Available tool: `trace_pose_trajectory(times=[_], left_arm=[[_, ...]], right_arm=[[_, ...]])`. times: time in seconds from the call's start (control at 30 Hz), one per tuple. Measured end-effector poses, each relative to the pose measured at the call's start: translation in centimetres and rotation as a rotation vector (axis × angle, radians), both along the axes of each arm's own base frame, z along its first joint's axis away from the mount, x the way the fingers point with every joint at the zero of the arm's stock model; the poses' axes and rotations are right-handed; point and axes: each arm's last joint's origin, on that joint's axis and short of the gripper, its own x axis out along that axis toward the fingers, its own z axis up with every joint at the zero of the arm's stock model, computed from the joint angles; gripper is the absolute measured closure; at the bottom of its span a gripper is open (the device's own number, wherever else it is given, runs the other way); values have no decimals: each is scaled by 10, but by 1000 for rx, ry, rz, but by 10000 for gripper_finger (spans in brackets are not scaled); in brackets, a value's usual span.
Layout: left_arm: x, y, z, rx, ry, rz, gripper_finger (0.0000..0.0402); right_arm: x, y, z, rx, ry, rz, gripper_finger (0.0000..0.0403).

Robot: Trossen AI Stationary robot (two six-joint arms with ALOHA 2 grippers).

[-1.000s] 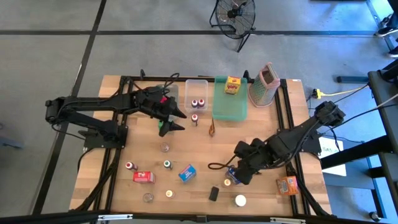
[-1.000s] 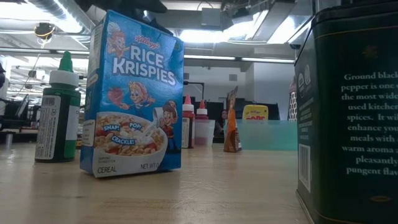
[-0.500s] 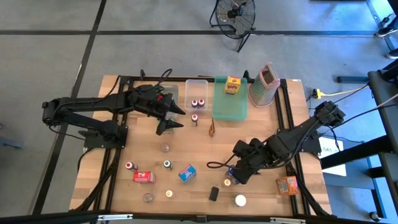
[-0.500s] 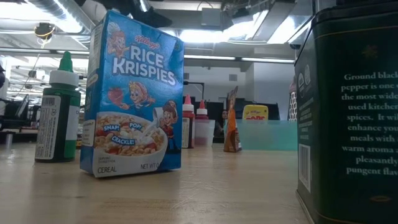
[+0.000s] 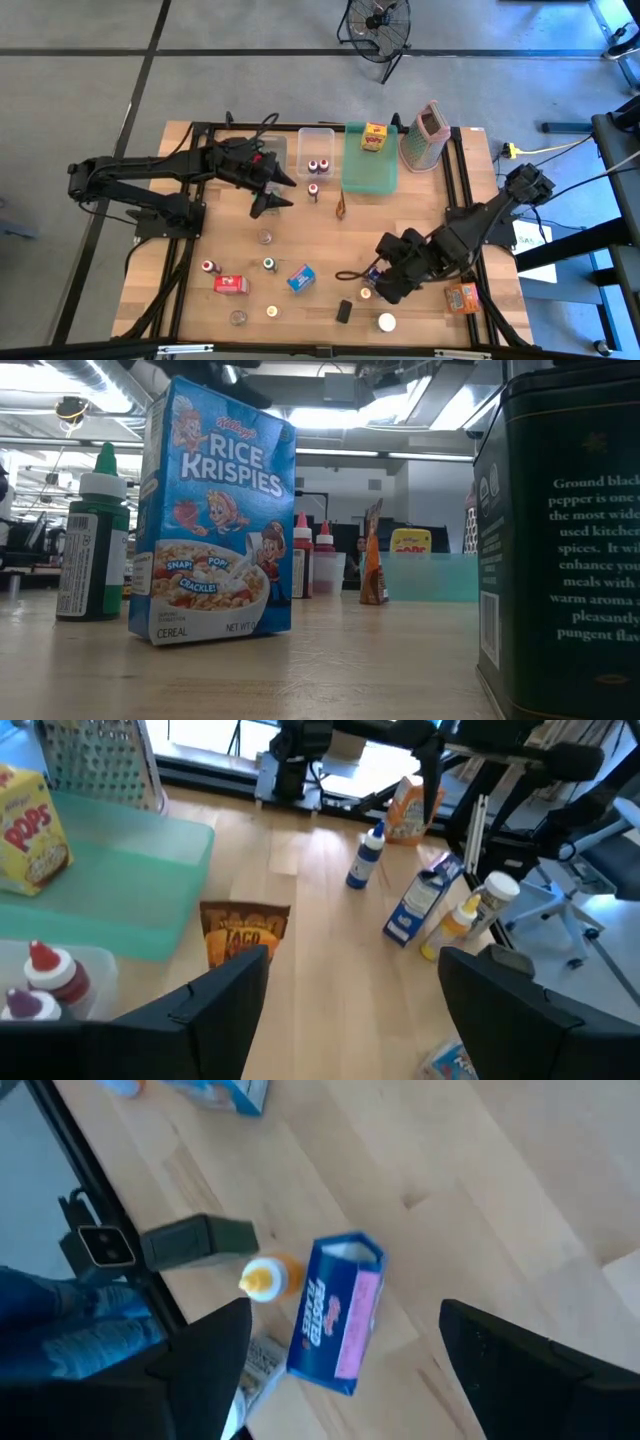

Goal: Pick & Place Kitchen Items
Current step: Put the blue cereal box into the green bin

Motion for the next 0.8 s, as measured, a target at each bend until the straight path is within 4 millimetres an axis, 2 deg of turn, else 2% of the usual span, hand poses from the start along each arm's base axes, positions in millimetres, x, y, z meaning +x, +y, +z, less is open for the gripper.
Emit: trace_pose_trajectory(times=[0.47, 0.8], left_arm=[[-2, 0, -5, -5, 53, -3, 116], [-2, -1, -5, -5, 58, -4, 116]], right_arm=[[10, 19, -33, -63, 102, 52, 78], [10, 19, -36, -79, 122, 58, 77]])
